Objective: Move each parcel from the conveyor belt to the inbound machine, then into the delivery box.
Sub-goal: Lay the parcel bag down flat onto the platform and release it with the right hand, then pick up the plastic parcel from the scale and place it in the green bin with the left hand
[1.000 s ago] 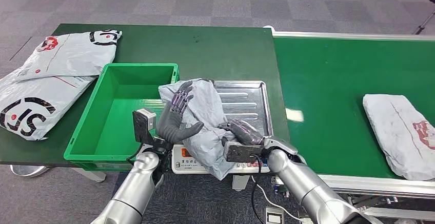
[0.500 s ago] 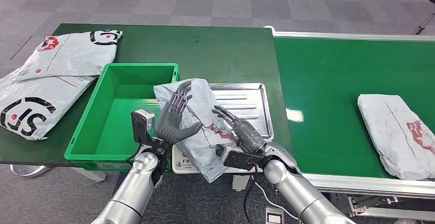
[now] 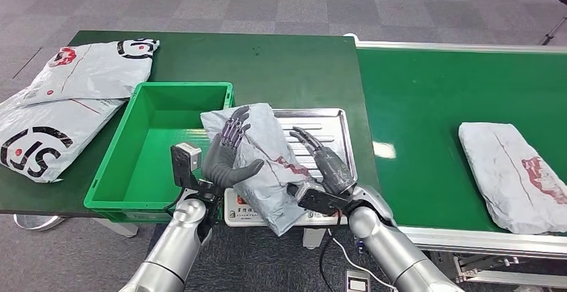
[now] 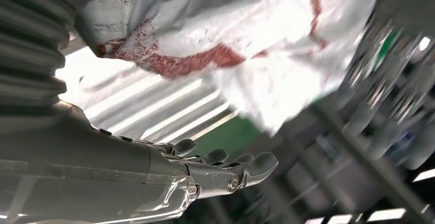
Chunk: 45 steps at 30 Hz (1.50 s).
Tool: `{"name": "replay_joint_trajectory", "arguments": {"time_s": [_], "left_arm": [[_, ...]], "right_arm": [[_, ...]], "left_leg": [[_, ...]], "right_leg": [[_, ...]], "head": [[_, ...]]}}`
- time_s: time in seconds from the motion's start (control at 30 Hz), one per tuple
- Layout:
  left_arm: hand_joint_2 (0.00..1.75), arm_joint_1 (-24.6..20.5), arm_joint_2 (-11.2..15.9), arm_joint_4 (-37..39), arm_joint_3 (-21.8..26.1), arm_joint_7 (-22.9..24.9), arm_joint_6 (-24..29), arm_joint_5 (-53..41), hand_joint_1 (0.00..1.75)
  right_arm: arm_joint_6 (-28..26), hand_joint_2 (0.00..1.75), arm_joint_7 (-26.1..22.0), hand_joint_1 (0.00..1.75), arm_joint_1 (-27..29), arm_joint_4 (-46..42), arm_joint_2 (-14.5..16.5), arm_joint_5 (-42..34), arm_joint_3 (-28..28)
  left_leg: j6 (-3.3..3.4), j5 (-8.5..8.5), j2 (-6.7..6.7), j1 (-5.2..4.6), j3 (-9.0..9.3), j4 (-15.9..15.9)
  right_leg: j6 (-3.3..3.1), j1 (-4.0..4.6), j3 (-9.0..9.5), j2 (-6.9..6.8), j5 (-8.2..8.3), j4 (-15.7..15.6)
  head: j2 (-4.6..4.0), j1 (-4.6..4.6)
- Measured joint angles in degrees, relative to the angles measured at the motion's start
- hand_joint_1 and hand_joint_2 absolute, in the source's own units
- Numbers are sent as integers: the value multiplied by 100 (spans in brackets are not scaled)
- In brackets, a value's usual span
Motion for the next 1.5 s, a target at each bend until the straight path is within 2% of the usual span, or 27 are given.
{"name": "replay_joint_trajectory", "arguments": {"time_s": [0.1, 0.2, 0.4, 0.6, 0.77, 0.83, 0.9, 1.0, 1.5], "left_arm": [[175, 0, 2, 0, 1, 0, 46, 2, 0], [175, 0, 2, -9, 1, 0, 86, 1, 0], [175, 12, 33, -260, -95, 0, 673, -262, 0], [175, -74, 125, -468, -693, -2, 1485, -565, 0], [175, -456, 154, -147, -1549, 39, 1822, -1261, 0], [175, -664, 73, 242, -1823, 308, 2020, -1858, 0], [175, -817, -43, 606, -2084, 771, 2297, -2518, 0], [175, -954, -186, 989, -2380, 1118, 2483, -2951, 0], [175, -1124, -331, 1522, -2533, 1185, 2493, -3134, 0]], "right_arm": [[-607, 175, 377, 0, -13, -2, -2, 61, -148], [-1196, 175, 541, 0, -26, -2, -2, 103, -327], [-1692, 175, 156, 0, -13, -128, -2, -258, -739], [-2055, 175, -46, 0, 9, -503, -2, -396, -1131], [-1989, 175, -48, 0, 27, -763, -1, -445, -1314], [-1878, 175, 15, 0, 53, -874, 0, -451, -1352], [-1772, 175, 77, 0, 108, -977, 0, -451, -1391], [-1705, 175, 119, 0, 195, -1083, 0, -452, -1431], [-1619, 175, 130, 0, 296, -1194, 0, -452, -1562]], "left_leg": [[0, 0, -1, -1, 0, 0], [0, 0, -4, -1, -1, 0], [0, 0, -5, -1, -2, 0], [0, 0, -9, -1, -2, 1], [1, 1, -12, -2, -2, 2], [1, 1, -11, -3, -1, 2], [1, 1, -11, -3, -2, 3], [1, 0, -9, -3, -3, 3], [2, 0, -8, -2, -3, 0]], "right_leg": [[0, 0, 1, -1, 0, 0], [0, -1, 2, -3, 1, 0], [0, 0, 0, -3, 1, 0], [0, -1, -1, -6, 0, 0], [0, -2, 1, -9, 1, 0], [0, -3, 1, -9, 2, 0], [1, -3, 1, -9, 3, 0], [1, -3, 0, -8, 3, 0], [1, -2, -1, -7, 1, 0]], "head": [[0, 0], [0, 0], [0, 0], [0, 0], [0, 0], [0, 0], [0, 0], [0, 0], [0, 0]]}}
